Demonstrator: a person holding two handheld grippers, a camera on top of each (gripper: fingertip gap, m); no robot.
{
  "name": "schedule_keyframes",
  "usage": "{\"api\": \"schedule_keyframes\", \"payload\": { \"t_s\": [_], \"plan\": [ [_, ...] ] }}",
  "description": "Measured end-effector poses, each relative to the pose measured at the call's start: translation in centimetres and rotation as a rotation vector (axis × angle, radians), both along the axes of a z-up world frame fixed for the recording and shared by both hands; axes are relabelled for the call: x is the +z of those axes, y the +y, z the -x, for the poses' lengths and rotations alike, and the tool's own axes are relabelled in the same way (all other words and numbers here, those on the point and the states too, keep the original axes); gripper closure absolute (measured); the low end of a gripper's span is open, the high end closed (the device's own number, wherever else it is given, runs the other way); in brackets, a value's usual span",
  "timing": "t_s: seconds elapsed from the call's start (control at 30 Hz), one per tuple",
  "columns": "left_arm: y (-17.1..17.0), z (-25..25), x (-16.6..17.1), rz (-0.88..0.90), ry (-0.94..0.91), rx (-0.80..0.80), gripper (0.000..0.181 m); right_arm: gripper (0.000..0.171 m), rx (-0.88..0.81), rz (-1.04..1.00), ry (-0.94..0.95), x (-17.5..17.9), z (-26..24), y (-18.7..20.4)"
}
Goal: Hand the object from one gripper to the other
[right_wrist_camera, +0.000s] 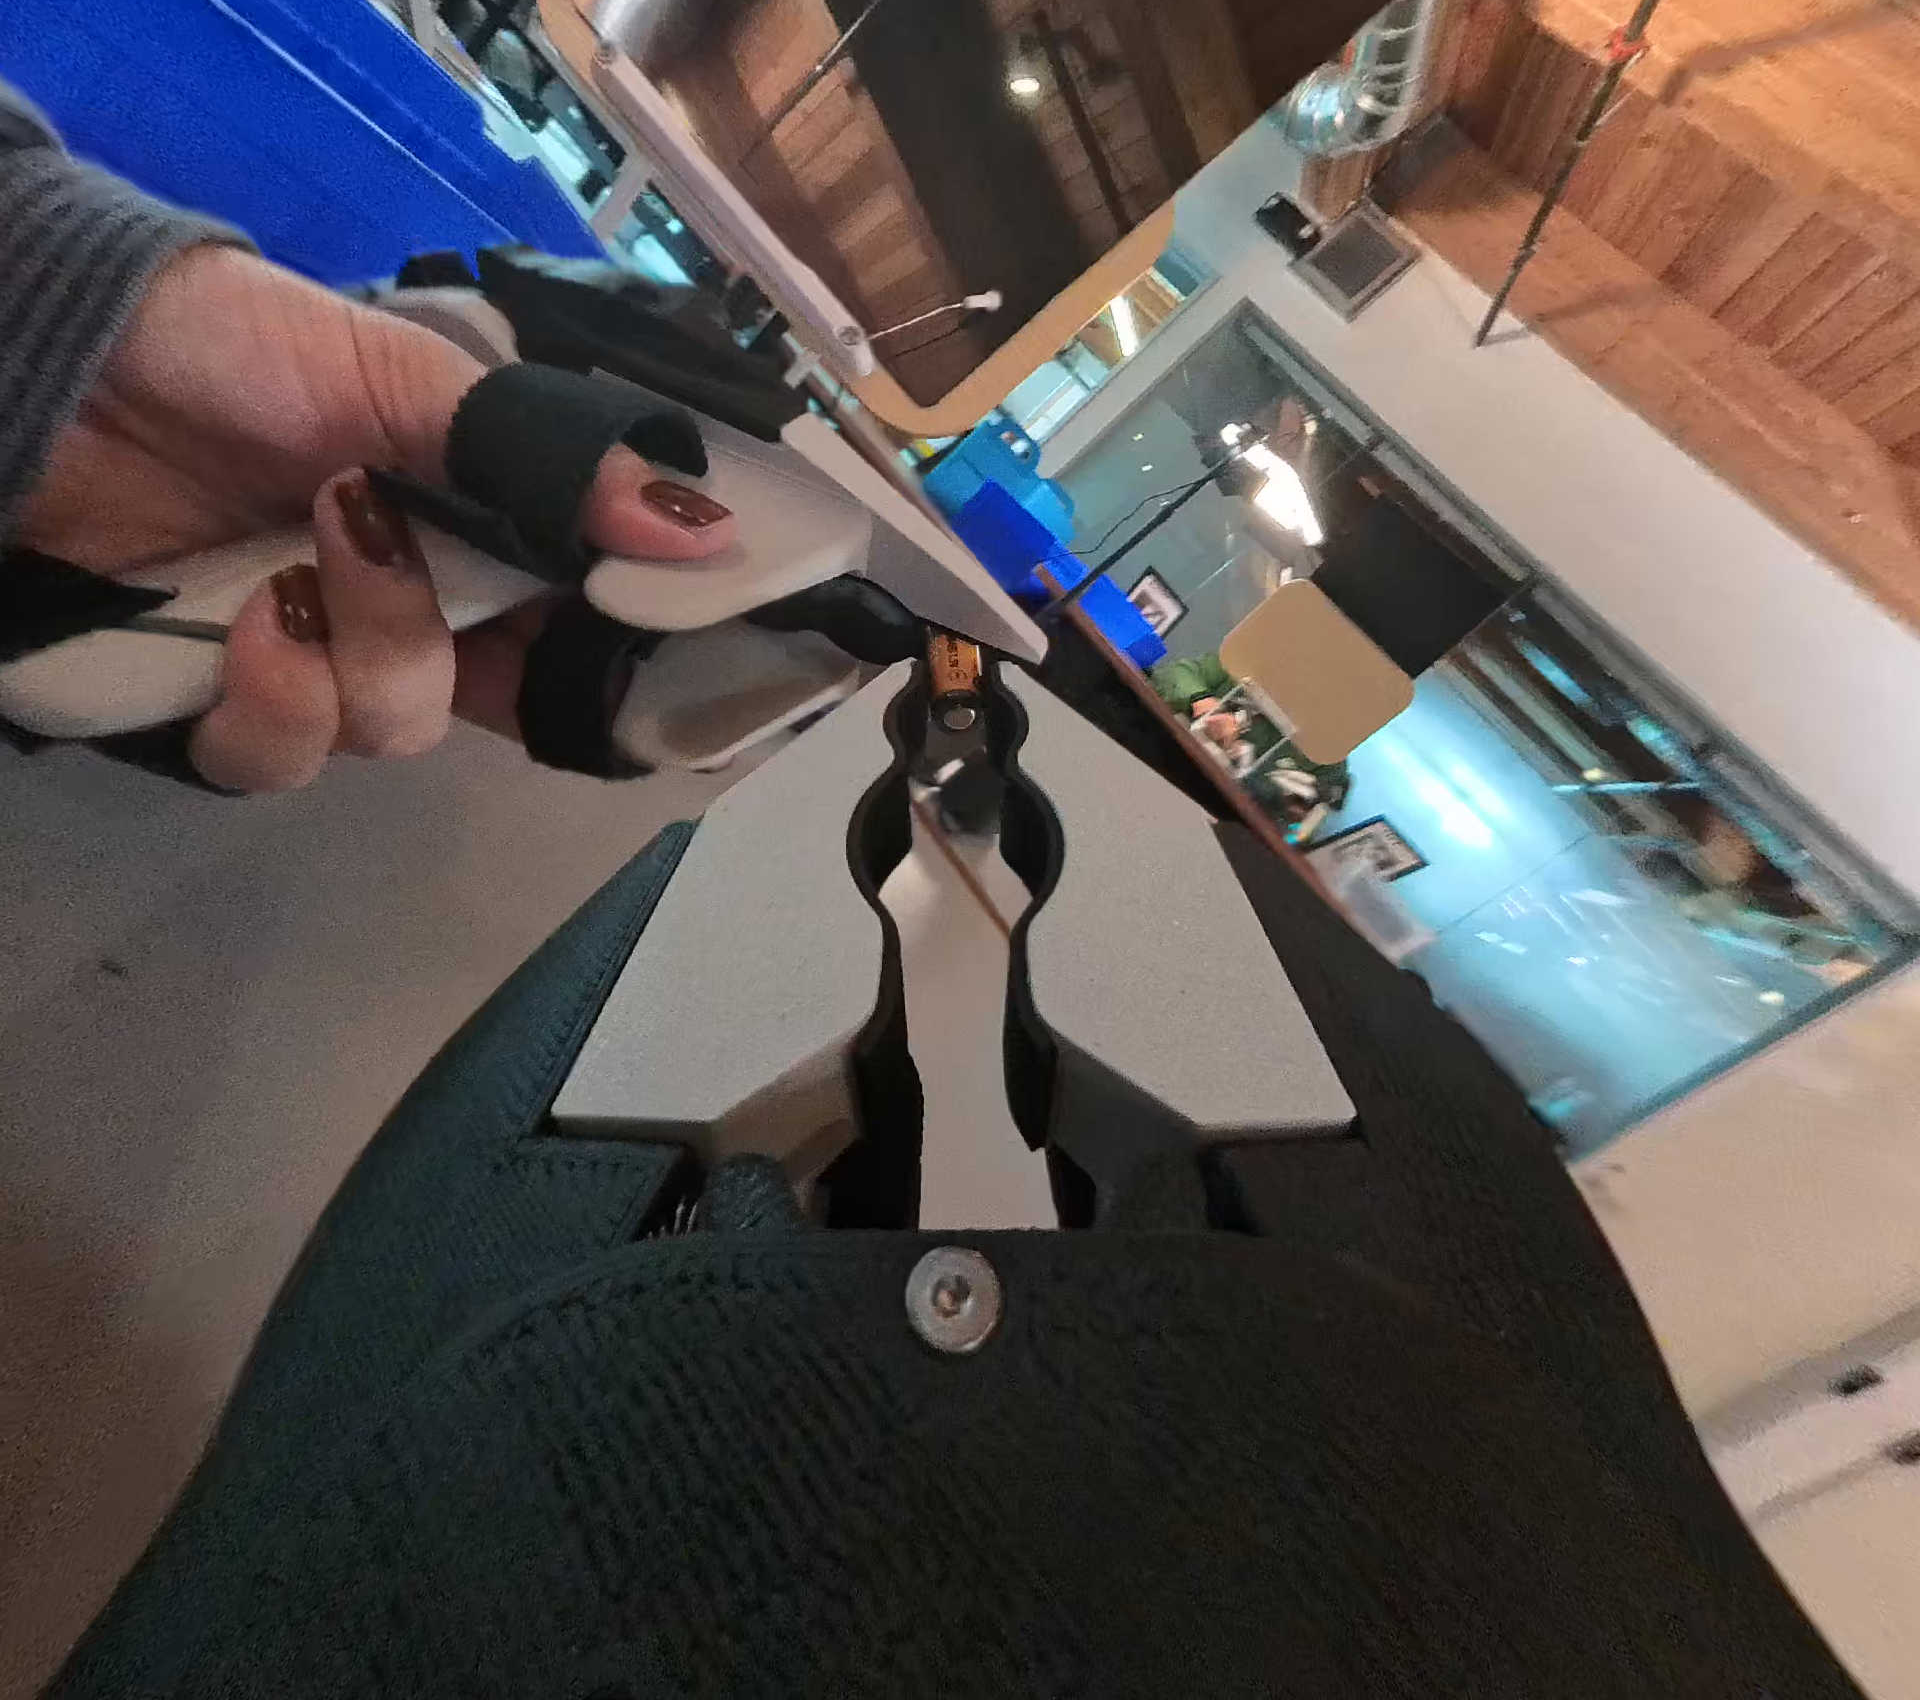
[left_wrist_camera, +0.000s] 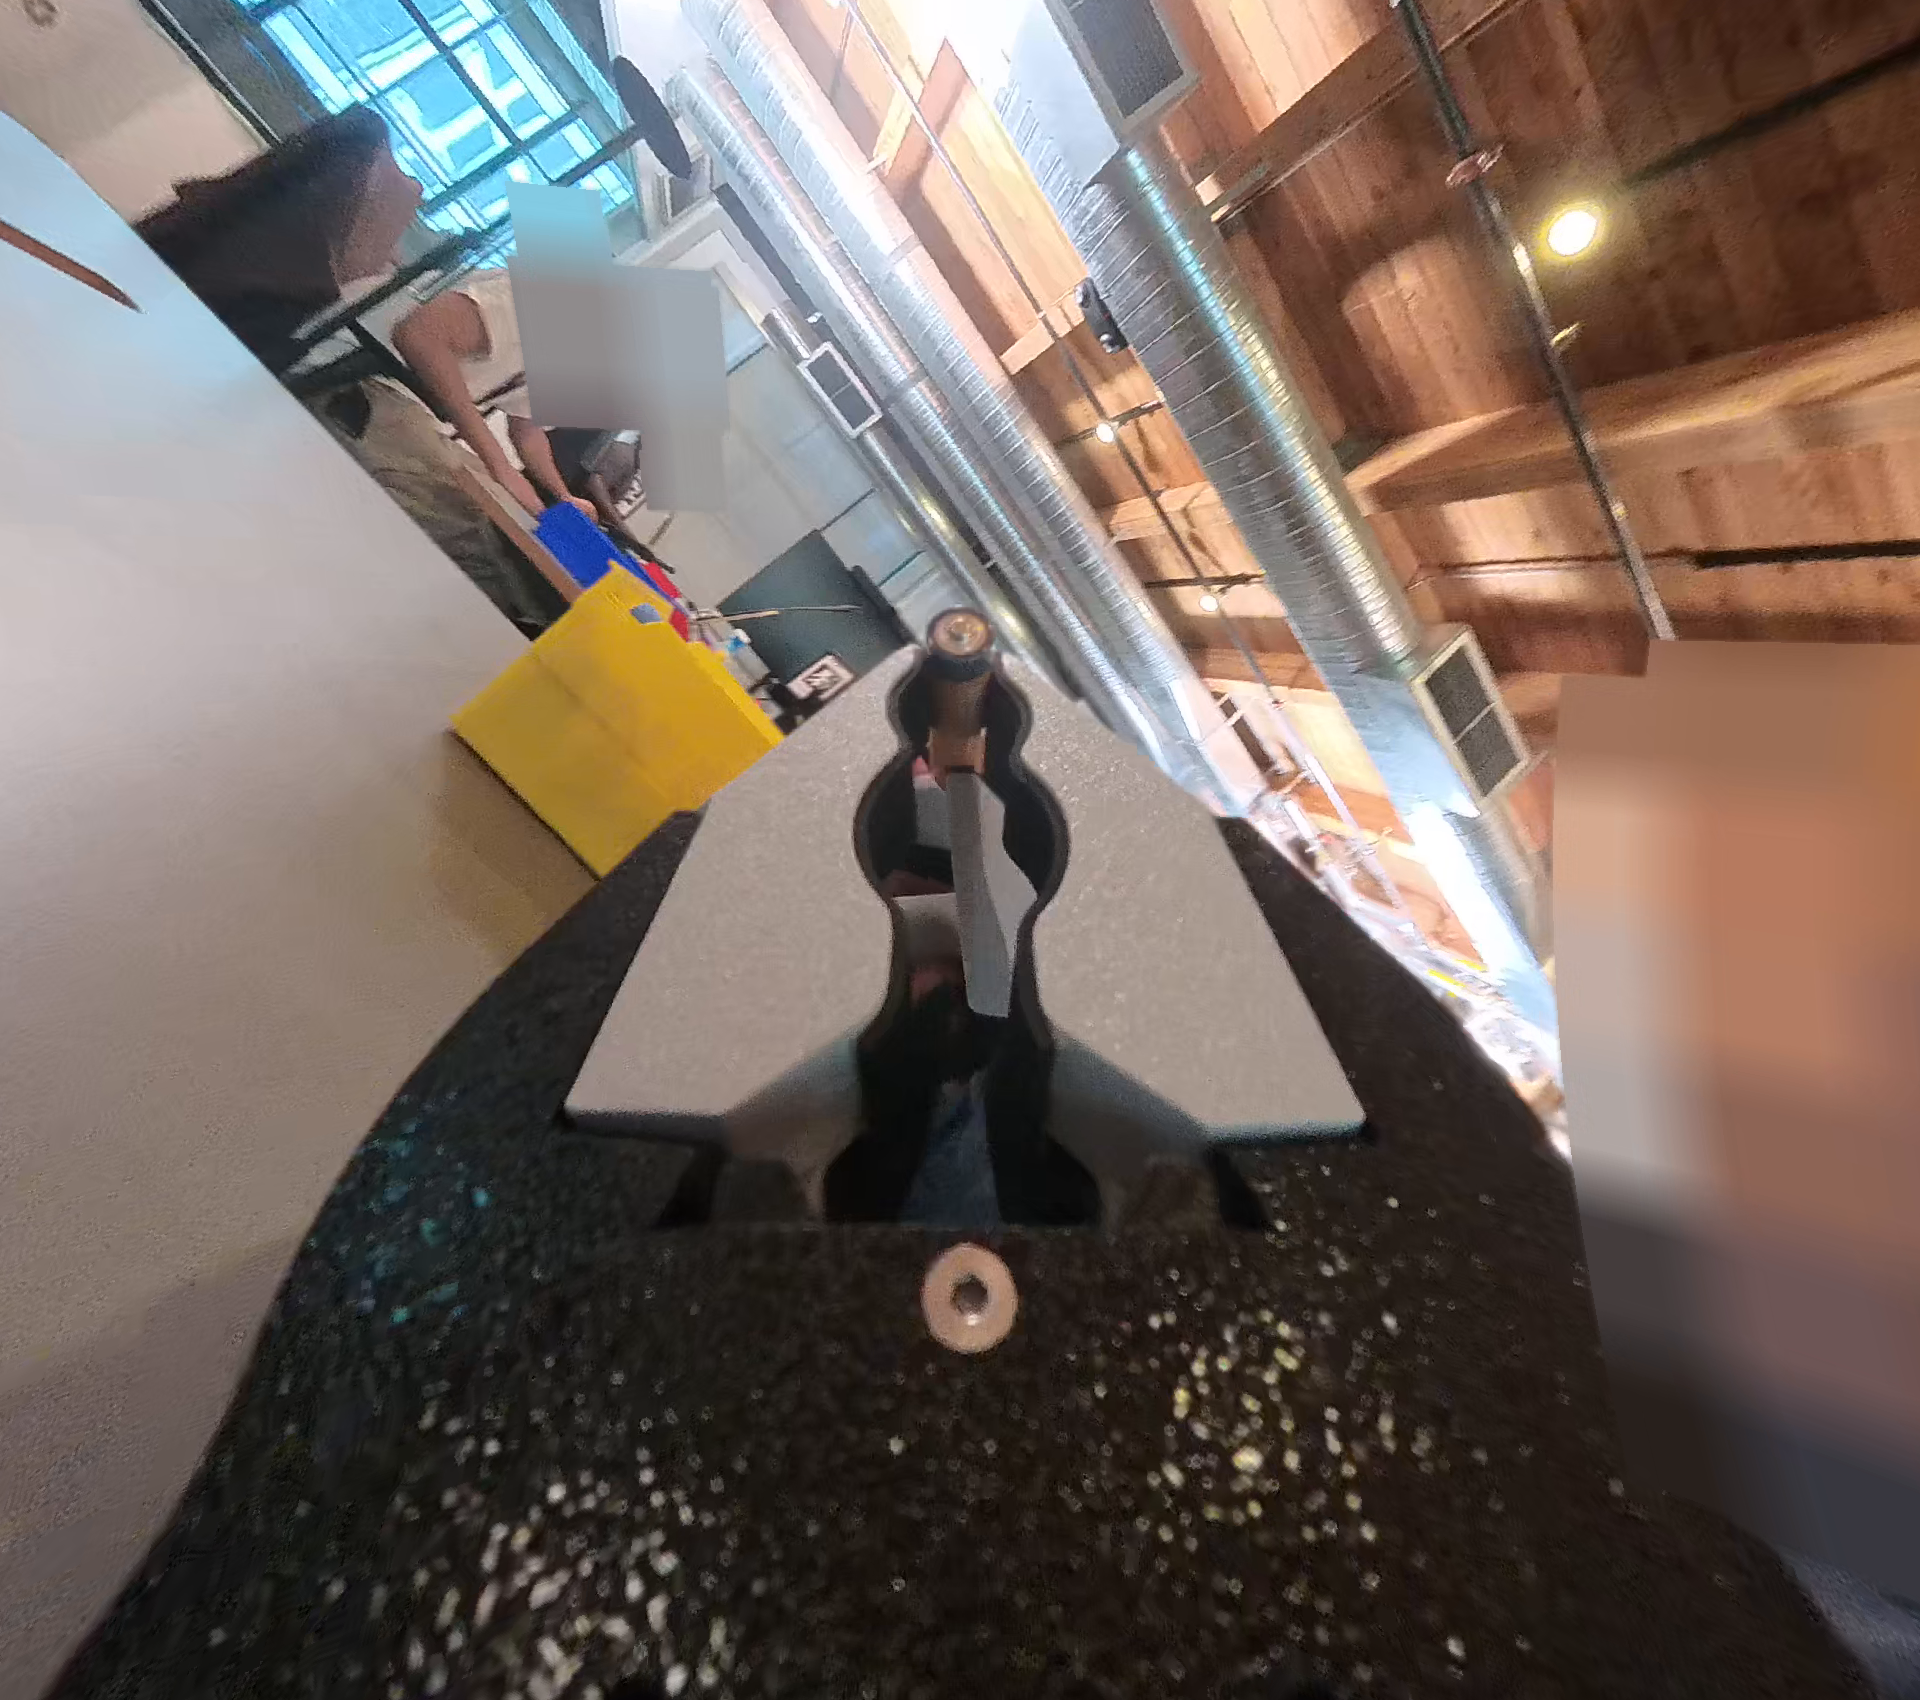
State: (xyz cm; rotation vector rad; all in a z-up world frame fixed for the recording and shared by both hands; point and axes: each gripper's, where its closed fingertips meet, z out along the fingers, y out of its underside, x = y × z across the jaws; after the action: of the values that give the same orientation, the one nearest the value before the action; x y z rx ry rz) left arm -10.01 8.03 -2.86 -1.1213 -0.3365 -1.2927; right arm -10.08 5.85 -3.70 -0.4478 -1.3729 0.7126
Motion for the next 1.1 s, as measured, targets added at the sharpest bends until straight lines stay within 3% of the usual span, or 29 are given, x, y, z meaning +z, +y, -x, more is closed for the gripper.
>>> {"api": "schedule_keyframes", "payload": {
  "t_s": [0.13,0.2,0.3,0.4,0.47,0.63,0.73,0.83,0.87,0.97,1.03,1.1],
  "plan": [
    [0.0,-0.1,-0.1,-0.016,0.062,0.001,0.170,0.163,0.074,0.188,-0.072,0.0,0.0,0.5],
    [-0.1,-0.2,-0.1,-0.015,0.184,0.022,0.140,0.163,0.111,0.323,-0.115,0.0,0.0,1.5],
    [0.2,0.5,-2.0,0.065,0.700,0.221,0.121,0.163,0.185,0.536,-0.229,-1.1,0.0,2.9],
    [0.0,2.1,-4.1,0.115,1.480,0.505,0.121,0.163,0.274,0.692,-0.359,-2.4,-0.2,3.2],
    [-0.3,1.8,-4.7,0.062,1.848,0.609,0.122,0.163,0.322,0.756,-0.432,-3.2,-0.3,2.9],
    [0.3,0.9,-6.6,0.025,2.205,0.659,0.141,0.163,0.407,0.800,-0.522,-4.0,-0.7,1.7],
    [0.5,1.6,-6.4,0.071,2.197,0.708,0.166,0.163,0.398,0.753,-0.528,-4.3,-0.6,1.4],
    [0.7,1.7,-6.5,0.133,2.101,0.673,0.174,0.163,0.396,0.751,-0.447,-3.3,-0.4,1.5],
    [0.9,1.7,-6.3,0.166,2.001,0.667,0.174,0.159,0.382,0.747,-0.393,-2.6,-0.3,1.8],
    [1.1,-0.3,-4.3,0.138,1.414,0.474,0.174,0.112,0.325,0.671,-0.238,-0.9,-0.3,2.4],
    [0.4,-1.8,-3.2,0.078,1.106,0.262,0.174,0.121,0.374,0.685,-0.207,-0.1,-0.8,1.8],
    [-0.2,-2.0,-3.0,0.029,1.025,0.193,0.174,0.131,0.484,0.797,-0.250,0.2,-1.0,0.9]
  ]
}}
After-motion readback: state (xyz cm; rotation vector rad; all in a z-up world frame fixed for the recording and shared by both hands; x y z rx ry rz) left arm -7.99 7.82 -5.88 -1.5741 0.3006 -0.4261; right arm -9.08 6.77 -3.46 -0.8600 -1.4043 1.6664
